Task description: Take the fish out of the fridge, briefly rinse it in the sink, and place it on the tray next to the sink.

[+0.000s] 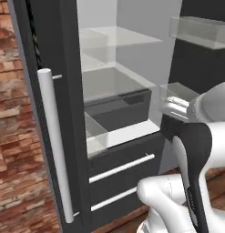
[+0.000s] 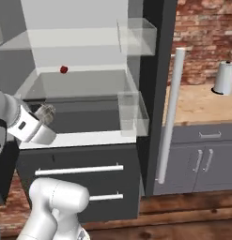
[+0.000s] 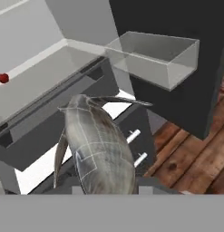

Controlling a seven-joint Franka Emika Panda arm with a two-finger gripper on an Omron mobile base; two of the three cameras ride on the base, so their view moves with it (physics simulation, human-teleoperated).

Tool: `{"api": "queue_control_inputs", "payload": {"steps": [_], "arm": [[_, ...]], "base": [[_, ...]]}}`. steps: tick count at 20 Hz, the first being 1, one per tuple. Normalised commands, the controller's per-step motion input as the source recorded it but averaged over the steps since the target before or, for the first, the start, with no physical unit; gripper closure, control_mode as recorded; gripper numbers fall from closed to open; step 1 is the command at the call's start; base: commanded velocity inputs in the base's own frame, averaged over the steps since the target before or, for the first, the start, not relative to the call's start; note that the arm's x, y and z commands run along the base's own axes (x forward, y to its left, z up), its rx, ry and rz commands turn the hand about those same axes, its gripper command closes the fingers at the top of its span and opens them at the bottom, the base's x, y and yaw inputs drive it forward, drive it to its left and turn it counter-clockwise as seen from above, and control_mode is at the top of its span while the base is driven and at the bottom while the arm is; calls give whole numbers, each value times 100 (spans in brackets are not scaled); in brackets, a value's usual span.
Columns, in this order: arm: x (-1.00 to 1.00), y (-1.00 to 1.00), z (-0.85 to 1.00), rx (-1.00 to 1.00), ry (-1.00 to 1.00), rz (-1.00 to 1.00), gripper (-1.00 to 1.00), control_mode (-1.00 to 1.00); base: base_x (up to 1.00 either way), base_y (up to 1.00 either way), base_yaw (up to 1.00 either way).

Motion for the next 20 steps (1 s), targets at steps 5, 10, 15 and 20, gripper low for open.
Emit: {"api": "queue_control_inputs", "payload": {"steps": [5, 10, 15, 20], "arm": [[0, 0, 0, 0, 0, 0, 100, 100], [0, 0, 0, 0, 0, 0, 100, 100], [0, 0, 0, 0, 0, 0, 100, 100], [0, 0, 0, 0, 0, 0, 100, 100]], "base": [[-80, 27, -93], [-65, 12, -94], [-28, -8, -93], [-4, -37, -92]]}}
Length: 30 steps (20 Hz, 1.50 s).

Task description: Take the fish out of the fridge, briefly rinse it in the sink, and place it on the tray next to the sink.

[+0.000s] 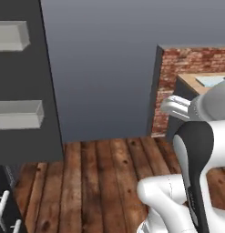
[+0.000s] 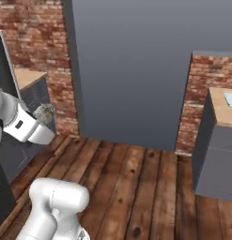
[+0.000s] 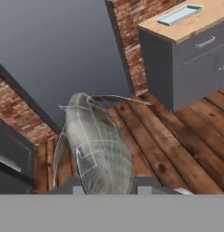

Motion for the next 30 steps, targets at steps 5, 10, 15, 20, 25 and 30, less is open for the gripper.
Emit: {"api": "queue_control_inputs", "payload": {"steps": [5, 10, 15, 20, 25, 30], "arm": [[0, 0, 0, 0, 0, 0, 100, 100], [0, 0, 0, 0, 0, 0, 100, 100], [0, 0, 0, 0, 0, 0, 100, 100], [0, 0, 0, 0, 0, 0, 100, 100], [0, 0, 0, 0, 0, 0, 100, 100], [0, 0, 0, 0, 0, 0, 100, 100]], "base": [[0, -35, -93], [54, -62, -67], [100, -100, -27], [100, -100, -18], [100, -100, -8], [100, -100, 0]]}}
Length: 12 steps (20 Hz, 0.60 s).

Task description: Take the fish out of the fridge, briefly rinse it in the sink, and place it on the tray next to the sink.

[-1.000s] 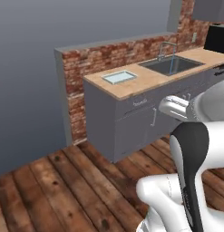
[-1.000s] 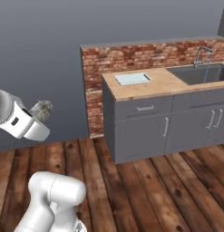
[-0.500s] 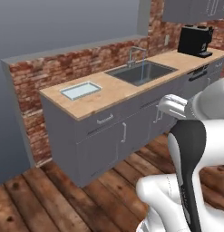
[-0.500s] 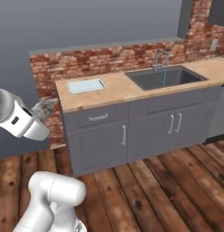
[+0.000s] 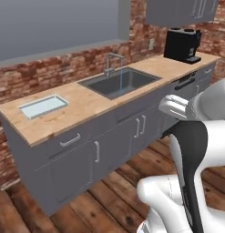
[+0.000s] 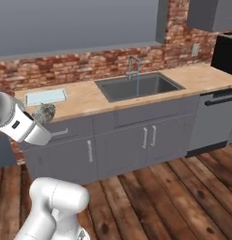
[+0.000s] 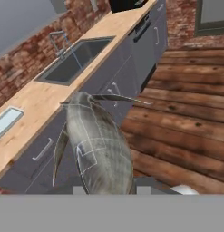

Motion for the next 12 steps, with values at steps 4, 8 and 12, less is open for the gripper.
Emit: {"api": "queue_control_inputs", "payload": {"steps": [4, 8, 12], "arm": [[0, 0, 0, 0, 0, 0, 100, 100], [0, 0, 0, 0, 0, 0, 100, 100], [0, 0, 0, 0, 0, 0, 100, 100]], "base": [[100, -100, -1], [100, -100, -1], [100, -100, -1]]}}
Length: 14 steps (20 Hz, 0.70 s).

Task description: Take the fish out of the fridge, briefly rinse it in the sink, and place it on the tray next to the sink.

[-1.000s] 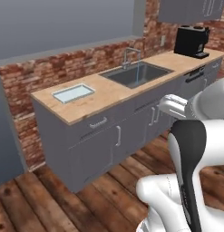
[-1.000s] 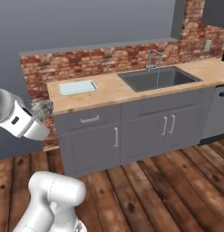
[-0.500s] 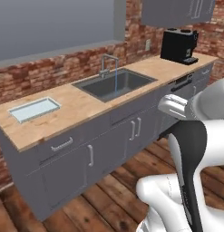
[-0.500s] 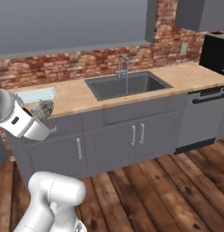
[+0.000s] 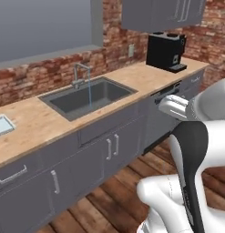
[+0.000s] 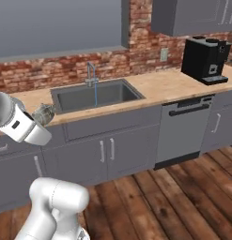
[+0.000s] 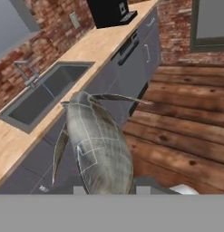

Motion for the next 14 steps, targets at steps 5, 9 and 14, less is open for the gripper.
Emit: {"api": "queue_control_inputs", "payload": {"steps": [5, 9, 14], "arm": [[0, 0, 0, 0, 0, 0, 100, 100], [0, 0, 0, 0, 0, 0, 100, 100], [0, 0, 0, 0, 0, 0, 100, 100]], "base": [[100, -100, -1], [100, -93, 3], [100, -71, 27]]}}
